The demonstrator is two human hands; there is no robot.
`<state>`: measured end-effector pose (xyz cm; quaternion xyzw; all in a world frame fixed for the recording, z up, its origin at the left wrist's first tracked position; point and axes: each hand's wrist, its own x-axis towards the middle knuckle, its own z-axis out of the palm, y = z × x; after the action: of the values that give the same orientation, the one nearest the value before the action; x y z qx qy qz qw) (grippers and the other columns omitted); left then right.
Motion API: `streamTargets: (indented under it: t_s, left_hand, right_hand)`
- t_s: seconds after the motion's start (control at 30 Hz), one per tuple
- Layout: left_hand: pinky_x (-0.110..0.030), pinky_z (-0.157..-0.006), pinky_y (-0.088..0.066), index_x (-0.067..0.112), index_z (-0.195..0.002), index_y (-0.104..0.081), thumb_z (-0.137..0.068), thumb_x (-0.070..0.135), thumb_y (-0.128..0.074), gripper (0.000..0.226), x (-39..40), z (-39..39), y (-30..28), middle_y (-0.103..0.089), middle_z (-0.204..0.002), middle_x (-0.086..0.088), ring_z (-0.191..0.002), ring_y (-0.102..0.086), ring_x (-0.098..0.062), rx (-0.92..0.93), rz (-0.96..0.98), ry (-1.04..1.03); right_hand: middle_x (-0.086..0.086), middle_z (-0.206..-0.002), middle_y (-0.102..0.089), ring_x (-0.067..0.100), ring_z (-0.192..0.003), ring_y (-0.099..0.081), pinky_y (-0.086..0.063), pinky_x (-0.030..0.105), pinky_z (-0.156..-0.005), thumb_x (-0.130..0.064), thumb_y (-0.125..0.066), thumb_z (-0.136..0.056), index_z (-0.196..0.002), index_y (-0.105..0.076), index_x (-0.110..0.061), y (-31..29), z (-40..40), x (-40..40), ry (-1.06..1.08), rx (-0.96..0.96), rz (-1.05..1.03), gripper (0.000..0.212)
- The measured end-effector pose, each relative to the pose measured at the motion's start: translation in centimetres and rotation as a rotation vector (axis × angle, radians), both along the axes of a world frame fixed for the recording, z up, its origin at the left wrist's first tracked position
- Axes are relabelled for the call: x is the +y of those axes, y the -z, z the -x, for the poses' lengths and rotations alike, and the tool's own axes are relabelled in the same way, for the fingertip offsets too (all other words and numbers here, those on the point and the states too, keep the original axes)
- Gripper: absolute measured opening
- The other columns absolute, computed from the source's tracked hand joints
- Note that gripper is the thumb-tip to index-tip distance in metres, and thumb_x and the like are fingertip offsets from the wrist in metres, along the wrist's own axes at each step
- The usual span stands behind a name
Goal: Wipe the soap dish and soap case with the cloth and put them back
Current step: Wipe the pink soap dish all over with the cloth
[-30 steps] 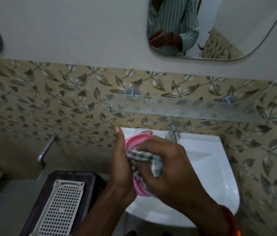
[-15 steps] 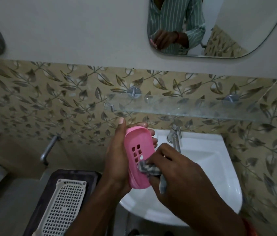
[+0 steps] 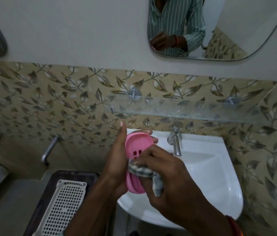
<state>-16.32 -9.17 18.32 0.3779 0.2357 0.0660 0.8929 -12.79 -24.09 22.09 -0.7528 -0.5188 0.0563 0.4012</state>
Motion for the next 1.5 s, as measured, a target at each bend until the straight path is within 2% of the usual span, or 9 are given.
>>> streamTargets:
  t_s: [0.2, 0.4, 0.57, 0.7, 1.0, 1.13, 1.27, 1.4, 1.5]
  left_hand:
    - [-0.04, -0.081, -0.062, 0.011, -0.109, -0.082, -0.088, 0.082, -0.044, 0.083, -0.5, -0.2, -0.1, -0.077, -0.109, -0.02, -0.095, -0.076, -0.031, 0.047, -0.045, 0.088]
    - [-0.054, -0.099, -0.056, 0.013, -0.119, -0.077, -0.09, 0.082, -0.042, 0.083, -1.7, 0.1, 0.1, -0.075, -0.121, -0.022, -0.113, -0.072, -0.038, -0.003, -0.163, 0.069]
    - [-0.054, -0.099, -0.056, 0.018, -0.114, -0.08, -0.075, 0.089, -0.048, 0.087, -0.7, -0.3, 0.1, -0.077, -0.116, -0.019, -0.105, -0.076, -0.035, 0.022, -0.158, -0.025]
    - [-0.042, -0.086, -0.059, 0.018, -0.094, -0.084, -0.076, 0.082, -0.052, 0.074, -0.1, -0.5, 0.3, -0.078, -0.101, -0.019, -0.085, -0.074, -0.029, -0.028, -0.148, -0.115]
    - [-0.044, -0.081, -0.064, 0.007, -0.104, -0.081, -0.083, 0.077, -0.048, 0.08, 0.3, 0.1, 1.1, -0.077, -0.11, -0.021, -0.09, -0.076, -0.033, -0.137, 0.073, -0.069]
    - [-0.044, -0.083, -0.064, 0.009, -0.111, -0.079, -0.088, 0.079, -0.043, 0.082, 1.0, 0.5, 2.0, -0.074, -0.122, -0.022, -0.097, -0.076, -0.032, -0.113, 0.133, -0.09]
    - [-0.047, -0.084, -0.063, 0.009, -0.122, -0.071, -0.088, 0.068, -0.05, 0.071, 0.3, 0.5, 2.7, -0.074, -0.121, -0.022, -0.097, -0.076, -0.034, -0.039, 0.175, -0.037]
    - [-0.047, -0.084, -0.064, 0.006, -0.113, -0.075, -0.1, 0.067, -0.038, 0.073, -0.1, 0.0, 4.2, -0.075, -0.113, -0.024, -0.096, -0.076, -0.036, 0.058, 0.241, 0.031]
    - [-0.05, -0.093, -0.056, 0.014, -0.11, -0.079, -0.093, 0.076, -0.039, 0.075, -0.5, -0.2, 5.3, -0.075, -0.114, -0.025, -0.101, -0.074, -0.037, 0.112, 0.094, 0.016]
  right_hand:
    - [-0.002, -0.108, -0.056, 0.017, -0.084, -0.061, -0.056, 0.035, -0.057, -0.014, -0.069, -0.075, -0.107, -0.067, -0.024, -0.7, -0.3, -1.0, -0.013, -0.34, 0.123, 0.034]
    - [0.009, -0.093, -0.062, 0.02, -0.073, -0.061, -0.049, 0.024, -0.05, -0.018, -0.076, -0.074, -0.101, -0.07, -0.01, -2.4, -1.2, 0.6, 0.36, -0.51, 0.119, 0.029]
    - [0.005, -0.085, -0.06, 0.018, -0.054, -0.06, -0.046, 0.025, -0.04, -0.029, -0.087, -0.064, -0.1, -0.065, -0.016, -1.2, 0.6, 0.4, 0.476, -0.379, 0.342, 0.044]
    - [-0.005, -0.104, -0.056, 0.015, -0.084, -0.06, -0.054, 0.032, -0.08, -0.042, -0.061, -0.089, -0.111, -0.057, -0.028, 0.4, 1.6, -0.4, 0.341, -0.166, 0.434, 0.026]
    - [-0.007, -0.09, -0.075, 0.007, -0.085, -0.071, -0.059, 0.027, -0.074, -0.028, -0.074, -0.086, -0.092, -0.074, -0.025, -1.5, 0.5, -1.1, 0.032, 0.631, 0.105, 0.007]
    - [-0.004, -0.077, -0.076, 0.008, -0.071, -0.073, -0.057, 0.022, -0.062, -0.055, -0.084, -0.066, -0.083, -0.072, -0.021, -0.3, 0.2, -3.2, 0.282, 0.685, -0.05, 0.04]
    - [0.003, -0.071, -0.071, 0.011, -0.066, -0.07, -0.057, 0.033, -0.066, -0.087, -0.067, -0.054, -0.068, -0.072, -0.016, 3.4, -0.2, -2.7, 0.448, 0.664, 0.252, 0.072]
    - [-0.009, -0.082, -0.077, 0.006, -0.079, -0.073, -0.056, 0.025, -0.077, -0.07, -0.066, -0.075, -0.084, -0.079, -0.03, 6.3, -0.6, -2.2, 0.251, 0.879, 0.262, 0.044]
    - [-0.008, -0.089, -0.078, 0.007, -0.084, -0.074, -0.056, 0.022, -0.079, -0.055, -0.067, -0.084, -0.088, -0.08, -0.032, 7.7, -1.1, -2.1, 0.247, 0.963, 0.238, 0.027]
